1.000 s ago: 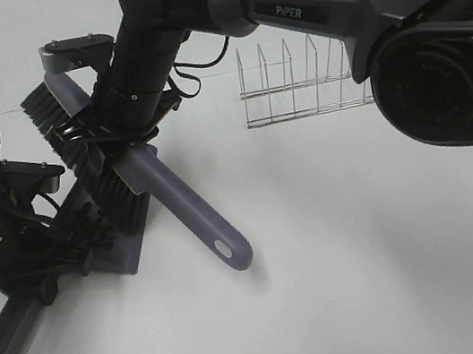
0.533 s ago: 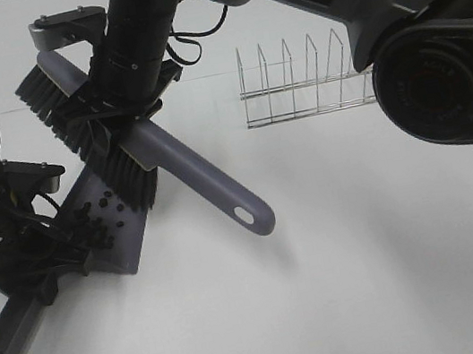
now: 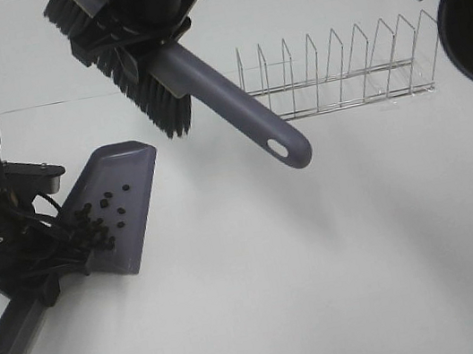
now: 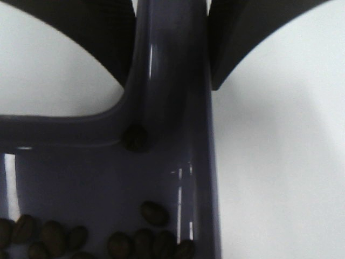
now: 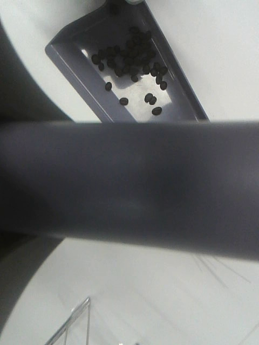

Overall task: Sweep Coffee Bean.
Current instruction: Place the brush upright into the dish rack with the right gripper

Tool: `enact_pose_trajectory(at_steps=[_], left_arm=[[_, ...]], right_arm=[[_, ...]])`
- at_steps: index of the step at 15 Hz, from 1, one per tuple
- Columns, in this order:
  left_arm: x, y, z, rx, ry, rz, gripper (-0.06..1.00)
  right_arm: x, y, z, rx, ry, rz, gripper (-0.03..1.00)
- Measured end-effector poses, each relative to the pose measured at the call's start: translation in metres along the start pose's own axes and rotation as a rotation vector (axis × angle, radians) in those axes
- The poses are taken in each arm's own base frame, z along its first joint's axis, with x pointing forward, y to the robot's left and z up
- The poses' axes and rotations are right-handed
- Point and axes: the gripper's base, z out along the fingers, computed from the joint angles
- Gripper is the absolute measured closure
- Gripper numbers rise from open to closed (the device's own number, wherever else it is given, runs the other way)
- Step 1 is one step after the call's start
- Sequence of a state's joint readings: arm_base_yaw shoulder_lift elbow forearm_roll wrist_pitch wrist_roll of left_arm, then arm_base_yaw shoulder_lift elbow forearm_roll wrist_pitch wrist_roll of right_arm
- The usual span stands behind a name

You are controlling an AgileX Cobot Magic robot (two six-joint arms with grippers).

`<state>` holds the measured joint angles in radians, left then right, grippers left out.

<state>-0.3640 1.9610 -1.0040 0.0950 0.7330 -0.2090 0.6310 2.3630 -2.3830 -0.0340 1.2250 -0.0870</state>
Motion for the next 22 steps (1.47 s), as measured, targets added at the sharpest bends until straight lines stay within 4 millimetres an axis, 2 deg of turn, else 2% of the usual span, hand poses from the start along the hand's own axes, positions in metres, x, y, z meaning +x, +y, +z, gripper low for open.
enact_pose_trajectory(at_steps=[3, 6, 8, 13, 14, 18, 20, 22], left_arm=[[0.0, 0.0, 0.0, 0.003, 0.004, -0.018, 0.61], [0.0, 0.0, 0.0, 0.005, 0.004, -0.029, 0.61], [0.001, -0.002, 0.0, 0.018, 0.007, -0.066, 0.61], [-0.001, -0.005, 0.0, 0.058, -0.005, -0.111, 0.61], [-0.001, -0.006, 0.0, 0.066, -0.006, -0.119, 0.61], [-0.003, -0.01, 0.002, 0.11, -0.016, -0.168, 0.61], [-0.003, -0.011, 0.002, 0.125, -0.016, -0.185, 0.61], [-0.003, -0.013, 0.001, 0.139, -0.016, -0.202, 0.61]], right_arm=[[0.004, -0.006, -0.032, 0.059, -0.015, -0.007, 0.63], [0.016, -0.016, -0.049, 0.101, 0.009, 0.067, 0.63], [0.046, -0.051, -0.056, 0.108, 0.087, 0.2, 0.63], [0.129, -0.101, -0.076, 0.127, 0.258, 0.38, 0.63], [0.138, -0.104, -0.079, 0.13, 0.272, 0.396, 0.63], [0.201, -0.113, -0.102, 0.139, 0.354, 0.509, 0.63], [0.23, -0.114, -0.101, 0.129, 0.414, 0.586, 0.63], [0.247, -0.115, -0.094, 0.124, 0.46, 0.624, 0.63]])
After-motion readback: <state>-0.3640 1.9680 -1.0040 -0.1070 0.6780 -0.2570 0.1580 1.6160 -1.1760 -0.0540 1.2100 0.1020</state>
